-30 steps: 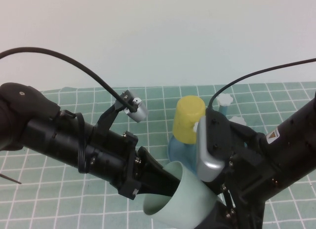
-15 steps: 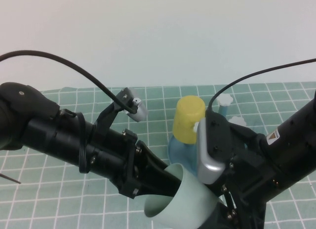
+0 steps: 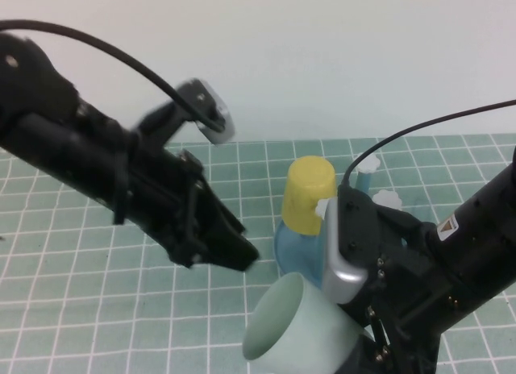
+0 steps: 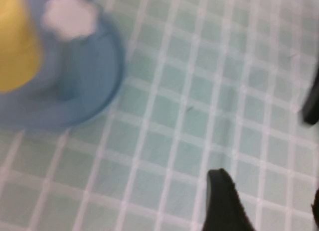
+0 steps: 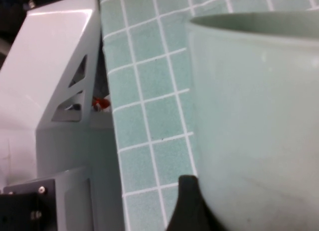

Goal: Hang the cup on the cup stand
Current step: Adjust the cup with two arms

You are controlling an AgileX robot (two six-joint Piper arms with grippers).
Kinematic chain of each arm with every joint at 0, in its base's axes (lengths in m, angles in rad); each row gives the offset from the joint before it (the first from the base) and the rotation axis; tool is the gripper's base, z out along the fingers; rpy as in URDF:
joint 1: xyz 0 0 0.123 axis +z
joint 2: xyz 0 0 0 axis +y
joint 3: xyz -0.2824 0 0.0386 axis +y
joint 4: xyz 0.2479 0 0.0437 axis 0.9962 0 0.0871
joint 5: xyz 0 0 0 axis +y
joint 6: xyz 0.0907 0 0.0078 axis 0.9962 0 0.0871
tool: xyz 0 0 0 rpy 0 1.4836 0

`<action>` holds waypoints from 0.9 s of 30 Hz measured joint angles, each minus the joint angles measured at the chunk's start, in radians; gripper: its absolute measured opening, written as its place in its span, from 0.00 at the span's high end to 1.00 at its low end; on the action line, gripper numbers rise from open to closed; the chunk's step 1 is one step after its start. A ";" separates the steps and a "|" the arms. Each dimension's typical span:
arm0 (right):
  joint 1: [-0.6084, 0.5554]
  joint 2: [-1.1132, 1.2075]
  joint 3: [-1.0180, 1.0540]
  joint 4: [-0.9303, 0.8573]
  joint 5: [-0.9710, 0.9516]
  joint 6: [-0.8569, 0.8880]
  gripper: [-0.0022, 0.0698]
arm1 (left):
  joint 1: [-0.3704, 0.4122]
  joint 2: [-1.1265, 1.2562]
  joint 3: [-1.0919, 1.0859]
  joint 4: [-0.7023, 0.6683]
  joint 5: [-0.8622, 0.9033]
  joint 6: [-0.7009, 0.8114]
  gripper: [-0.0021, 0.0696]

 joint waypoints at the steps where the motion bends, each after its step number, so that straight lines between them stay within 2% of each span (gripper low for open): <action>1: 0.000 0.000 0.000 0.000 0.004 0.002 0.23 | 0.000 -0.008 -0.012 0.030 0.000 -0.027 0.47; 10: 0.000 0.000 0.000 -0.012 -0.008 0.043 0.23 | 0.002 -0.132 0.006 0.043 0.005 -0.039 0.47; 18: 0.000 0.000 0.000 -0.025 -0.028 0.052 0.23 | 0.002 -0.256 0.180 -0.130 0.006 0.114 0.47; 24: 0.000 0.000 0.000 0.005 -0.067 0.053 0.23 | 0.000 -0.296 0.221 -0.124 0.006 0.138 0.47; 27: 0.000 0.000 0.000 0.044 -0.079 0.053 0.23 | -0.026 -0.296 0.221 -0.107 0.004 0.142 0.47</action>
